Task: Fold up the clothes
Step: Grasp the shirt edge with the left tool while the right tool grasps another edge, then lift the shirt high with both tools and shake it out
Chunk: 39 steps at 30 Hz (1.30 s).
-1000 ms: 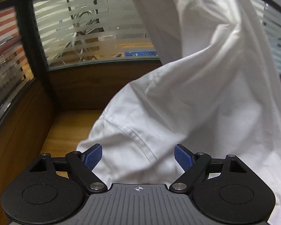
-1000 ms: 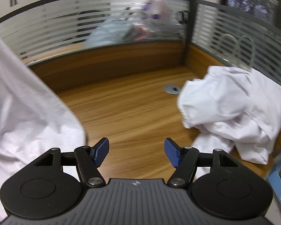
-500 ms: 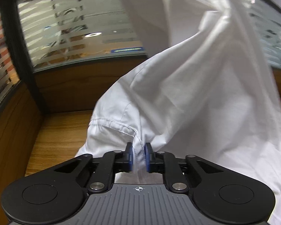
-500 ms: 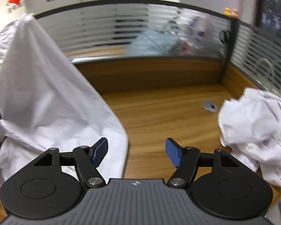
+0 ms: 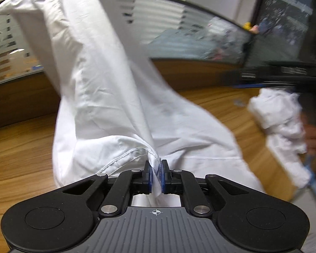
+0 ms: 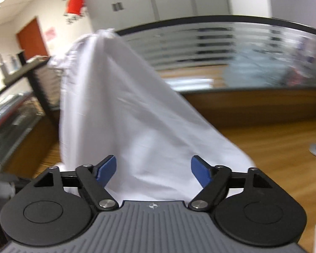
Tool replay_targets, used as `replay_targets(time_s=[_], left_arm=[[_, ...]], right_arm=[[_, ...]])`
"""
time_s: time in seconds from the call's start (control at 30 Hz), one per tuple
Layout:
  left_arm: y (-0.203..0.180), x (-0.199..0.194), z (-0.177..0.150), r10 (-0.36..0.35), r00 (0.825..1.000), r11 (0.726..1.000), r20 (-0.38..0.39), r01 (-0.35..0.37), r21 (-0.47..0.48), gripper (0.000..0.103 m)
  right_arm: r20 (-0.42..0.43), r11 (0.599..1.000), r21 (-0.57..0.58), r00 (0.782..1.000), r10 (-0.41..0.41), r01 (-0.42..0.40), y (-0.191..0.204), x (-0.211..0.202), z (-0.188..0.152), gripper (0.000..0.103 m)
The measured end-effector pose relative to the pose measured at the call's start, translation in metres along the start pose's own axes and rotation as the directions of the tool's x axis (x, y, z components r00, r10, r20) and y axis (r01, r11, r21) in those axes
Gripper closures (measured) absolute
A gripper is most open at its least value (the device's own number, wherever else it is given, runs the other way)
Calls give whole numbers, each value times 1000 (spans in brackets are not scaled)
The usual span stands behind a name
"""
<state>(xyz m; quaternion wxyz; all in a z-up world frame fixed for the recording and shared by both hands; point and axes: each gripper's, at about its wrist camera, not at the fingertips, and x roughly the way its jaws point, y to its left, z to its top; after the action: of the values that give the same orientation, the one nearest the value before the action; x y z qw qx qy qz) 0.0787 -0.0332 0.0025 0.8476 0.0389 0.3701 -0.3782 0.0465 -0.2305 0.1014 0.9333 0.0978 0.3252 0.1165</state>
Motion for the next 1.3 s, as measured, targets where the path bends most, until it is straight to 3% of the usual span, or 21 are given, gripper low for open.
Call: replay_targets(time_s=[0.2,0.37,0.4,0.47,0.5,0.53,0.6,0.63,0.87,0.93,1.1,1.23,1.3], left_arm=[[-27,-13,9,-55,998,998,40,55,11,93],[-49,-19,9,-74,995,997,71,73,19,93],[-53,-21,9,-72,994,997,84,70,17,93],[-56,-25,8,-66,993,998,95,65,16,93],[-56,-26,7,-62,994,998,95,60,16,93],[-56,-27,7,-57,994,998,95,56,15,92],[-50,-32,4,-54,995,999,81,54,-6,89],[-48,-36,2,-47,996,999,81,48,-11,83],[-31,-68,-20,26,987,999,156,-20,-35,70],[-22,-75,-24,63,979,996,194,-48,-78,59],[-7,-81,-20,170,956,983,240,-147,-113,47],[2,-76,-19,239,941,971,238,-225,-84,36],[11,-68,-11,262,940,965,217,-257,-55,35]], right_arm=[[-20,982,-31,983,185,-185,41,46,36,14],[-57,963,-149,975,217,-223,77,86,62,16],[-74,959,-172,974,214,-224,82,93,66,22],[-108,952,-215,974,200,-219,91,105,72,47],[-125,952,-219,974,191,-214,93,108,73,92],[-142,952,-223,973,181,-210,94,110,73,101],[-133,957,-206,975,179,-203,89,104,70,101],[-125,959,-202,976,178,-201,86,100,68,101],[-101,976,-142,983,153,-166,50,57,45,101],[-112,981,-113,983,148,-160,36,42,35,101],[-198,989,-55,973,121,-134,2,9,-11,101],[-283,994,9,953,105,-107,-31,-14,-53,101],[-298,995,27,949,100,-96,-46,-29,-69,101]])
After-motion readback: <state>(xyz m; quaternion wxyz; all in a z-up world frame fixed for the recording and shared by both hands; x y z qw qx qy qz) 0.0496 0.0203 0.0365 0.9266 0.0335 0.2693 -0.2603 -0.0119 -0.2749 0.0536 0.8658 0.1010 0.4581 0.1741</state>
